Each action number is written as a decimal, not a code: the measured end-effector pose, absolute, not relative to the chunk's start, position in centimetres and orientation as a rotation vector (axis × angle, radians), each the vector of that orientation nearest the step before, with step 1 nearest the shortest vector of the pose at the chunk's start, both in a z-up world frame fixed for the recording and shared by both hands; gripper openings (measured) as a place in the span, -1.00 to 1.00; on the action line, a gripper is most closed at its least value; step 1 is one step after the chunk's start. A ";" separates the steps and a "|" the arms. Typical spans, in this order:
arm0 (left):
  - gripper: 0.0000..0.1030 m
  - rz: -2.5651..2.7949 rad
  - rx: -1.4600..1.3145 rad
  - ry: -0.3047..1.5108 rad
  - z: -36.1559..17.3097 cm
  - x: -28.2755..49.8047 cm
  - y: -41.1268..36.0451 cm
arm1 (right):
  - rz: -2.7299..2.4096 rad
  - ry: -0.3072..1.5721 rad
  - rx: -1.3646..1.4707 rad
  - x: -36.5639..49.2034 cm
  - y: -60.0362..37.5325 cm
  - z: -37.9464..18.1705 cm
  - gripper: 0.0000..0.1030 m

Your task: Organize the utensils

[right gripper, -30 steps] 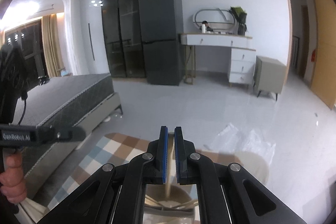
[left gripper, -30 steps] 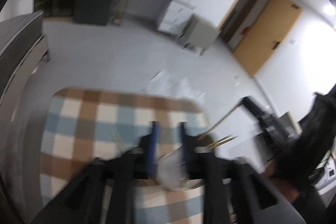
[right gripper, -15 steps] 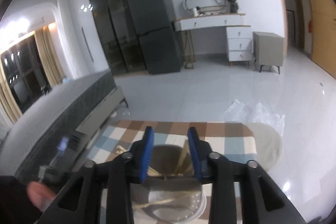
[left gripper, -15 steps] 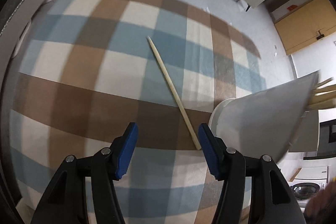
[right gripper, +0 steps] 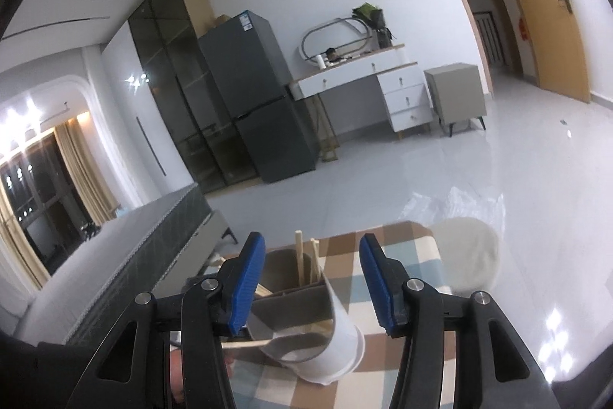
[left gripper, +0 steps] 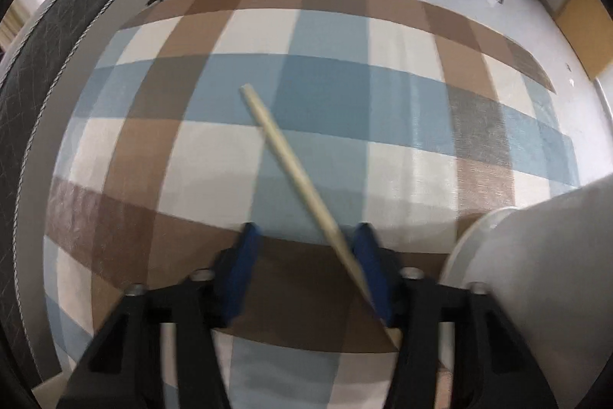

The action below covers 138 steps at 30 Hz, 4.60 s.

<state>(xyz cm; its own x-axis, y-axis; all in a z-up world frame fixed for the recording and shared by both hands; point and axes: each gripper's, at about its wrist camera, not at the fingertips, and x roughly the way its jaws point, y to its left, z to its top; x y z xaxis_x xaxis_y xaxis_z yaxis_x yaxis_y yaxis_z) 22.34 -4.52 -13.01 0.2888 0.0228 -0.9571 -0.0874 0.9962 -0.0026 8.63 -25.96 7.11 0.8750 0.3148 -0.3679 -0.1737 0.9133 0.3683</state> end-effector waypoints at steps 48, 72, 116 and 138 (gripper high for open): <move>-0.98 -0.617 -0.252 0.829 5.2 6.3 -6.8 | 0.687 0.731 0.547 14.3 -20.9 8.2 -0.90; -0.02 -0.239 -0.326 0.879 0.7 10.6 3.2 | 0.339 0.207 0.147 17.7 -17.3 11.5 -0.93; 0.65 -0.067 -0.103 0.641 8.7 1.5 -0.5 | 0.266 0.304 0.142 -2.0 -18.4 8.8 0.99; 0.65 -0.035 -0.094 0.592 9.2 -1.7 -1.0 | 0.204 0.239 0.141 -7.7 -18.4 8.9 1.00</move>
